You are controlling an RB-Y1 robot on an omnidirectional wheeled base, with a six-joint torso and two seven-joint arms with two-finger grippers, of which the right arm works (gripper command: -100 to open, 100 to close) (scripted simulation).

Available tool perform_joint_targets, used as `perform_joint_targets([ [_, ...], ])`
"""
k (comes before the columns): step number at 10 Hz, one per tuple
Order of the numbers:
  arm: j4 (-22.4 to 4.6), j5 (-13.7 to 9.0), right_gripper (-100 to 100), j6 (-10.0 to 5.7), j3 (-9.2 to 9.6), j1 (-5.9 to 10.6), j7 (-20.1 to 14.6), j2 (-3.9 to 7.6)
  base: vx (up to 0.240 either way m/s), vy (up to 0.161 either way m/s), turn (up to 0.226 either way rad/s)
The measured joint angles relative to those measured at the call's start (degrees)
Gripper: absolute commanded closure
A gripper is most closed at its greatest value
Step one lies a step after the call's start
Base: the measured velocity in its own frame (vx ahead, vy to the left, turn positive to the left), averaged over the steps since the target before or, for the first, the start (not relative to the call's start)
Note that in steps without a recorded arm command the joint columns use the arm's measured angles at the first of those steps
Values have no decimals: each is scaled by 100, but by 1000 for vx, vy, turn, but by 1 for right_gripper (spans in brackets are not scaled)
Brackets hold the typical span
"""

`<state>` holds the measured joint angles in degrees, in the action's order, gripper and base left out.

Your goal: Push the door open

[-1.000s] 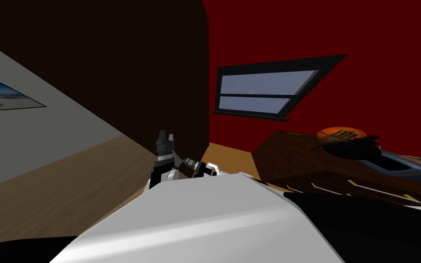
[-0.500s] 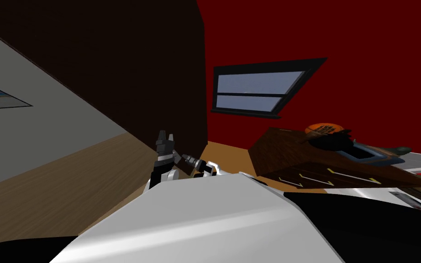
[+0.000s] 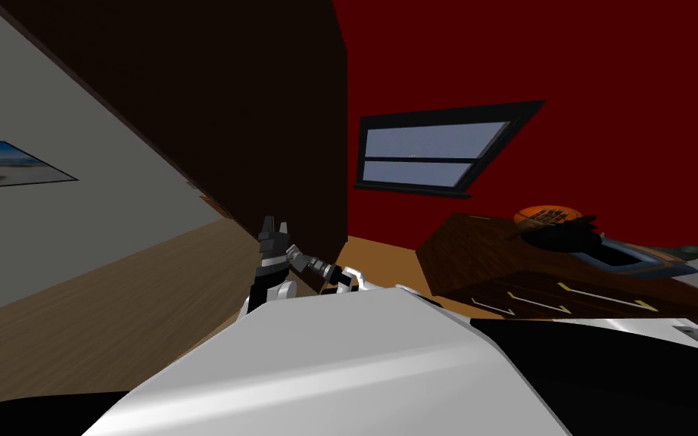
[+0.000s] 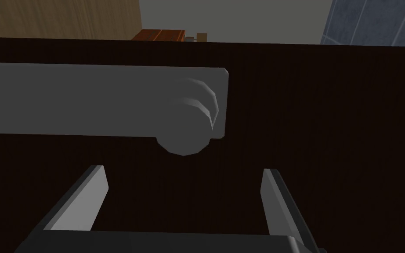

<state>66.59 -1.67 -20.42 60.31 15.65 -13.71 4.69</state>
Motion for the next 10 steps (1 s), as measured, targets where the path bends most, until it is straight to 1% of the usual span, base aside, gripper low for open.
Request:
perform_joint_targets([
  [3,-79,13,-100,2,-64,6,35,-92,82,172,20],
  [4,-109,14,-100,-5,-83,14,40,-124,26,64,-4],
  [5,-112,14,100,-6,-85,16,41,-129,-2,-8,0],
  [10,-109,14,100,-5,-83,14,40,-124,-6,-14,1],
])
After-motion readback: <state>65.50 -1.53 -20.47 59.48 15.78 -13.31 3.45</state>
